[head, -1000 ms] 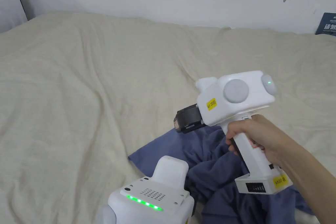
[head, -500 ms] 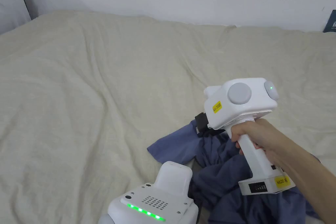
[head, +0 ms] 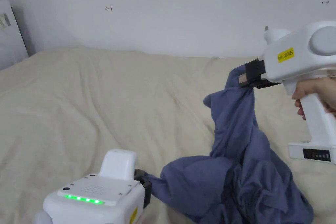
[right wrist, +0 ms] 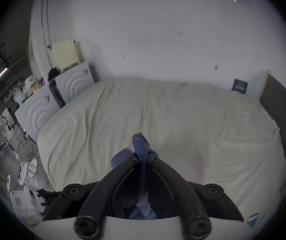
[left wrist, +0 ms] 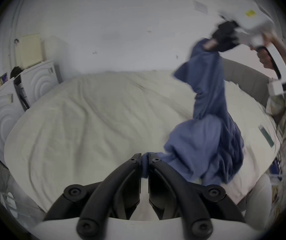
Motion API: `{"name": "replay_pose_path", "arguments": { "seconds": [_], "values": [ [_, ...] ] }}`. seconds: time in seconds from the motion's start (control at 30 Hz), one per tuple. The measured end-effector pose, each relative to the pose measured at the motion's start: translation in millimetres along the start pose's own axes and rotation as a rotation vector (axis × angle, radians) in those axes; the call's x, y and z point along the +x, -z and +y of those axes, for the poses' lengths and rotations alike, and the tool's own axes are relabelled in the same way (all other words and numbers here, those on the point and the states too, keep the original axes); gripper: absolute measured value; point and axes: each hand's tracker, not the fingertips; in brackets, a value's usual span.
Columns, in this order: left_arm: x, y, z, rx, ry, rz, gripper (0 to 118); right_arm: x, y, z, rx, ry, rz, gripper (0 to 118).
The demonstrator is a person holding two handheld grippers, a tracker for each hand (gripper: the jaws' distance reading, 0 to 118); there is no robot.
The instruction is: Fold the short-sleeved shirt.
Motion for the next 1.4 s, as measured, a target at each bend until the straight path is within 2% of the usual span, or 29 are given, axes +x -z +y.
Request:
{"name": "replay_pose_path", "arguments": {
  "seconds": [0.17,0.37,0.47,0.53,0.67,0.83,0.87,0.97,1.03,1.13,1.2,1.33,1.4],
  "values": [
    [-22,-14,64,0.143,0.055,0.129,7,40,-70,33,0.152,0.08,-0.058,5],
    [-46,-27,144,0.277,0.003,0.232,6,84,-131,64,0.269,0.175,-0.073,5],
    [-56,-27,193,0.293,0.026,0.255,5,94,-151,78,0.329,0.255,-0.091,5],
    [-61,-32,220,0.335,0.014,0.24,5,97,-159,85,0.35,0.261,-0.103,5],
    [-67,-33,271,0.391,0.014,0.236,5,103,-168,109,0.366,0.217,-0.147,5],
    [-62,-27,335,0.444,0.04,0.245,5,124,-164,150,0.391,0.232,-0.174,5],
    [-61,-26,347,0.454,0.048,0.251,5,112,-168,152,0.398,0.232,-0.186,5],
    [-57,-23,384,0.494,0.062,0.275,5,108,-169,177,0.421,0.215,-0.205,5],
    [-57,-18,406,0.524,0.065,0.295,5,114,-166,200,0.44,0.18,-0.184,5],
    [-62,-6,441,0.528,0.065,0.301,5,121,-159,232,0.453,0.251,-0.163,5],
    [-64,1,462,0.534,0.061,0.305,5,121,-156,251,0.465,0.258,-0.156,5],
    [-67,12,503,0.569,0.056,0.334,5,122,-154,291,0.51,0.217,-0.162,5],
    [-69,16,517,0.586,0.048,0.33,5,121,-153,308,0.538,0.236,-0.154,5]
  ]
}}
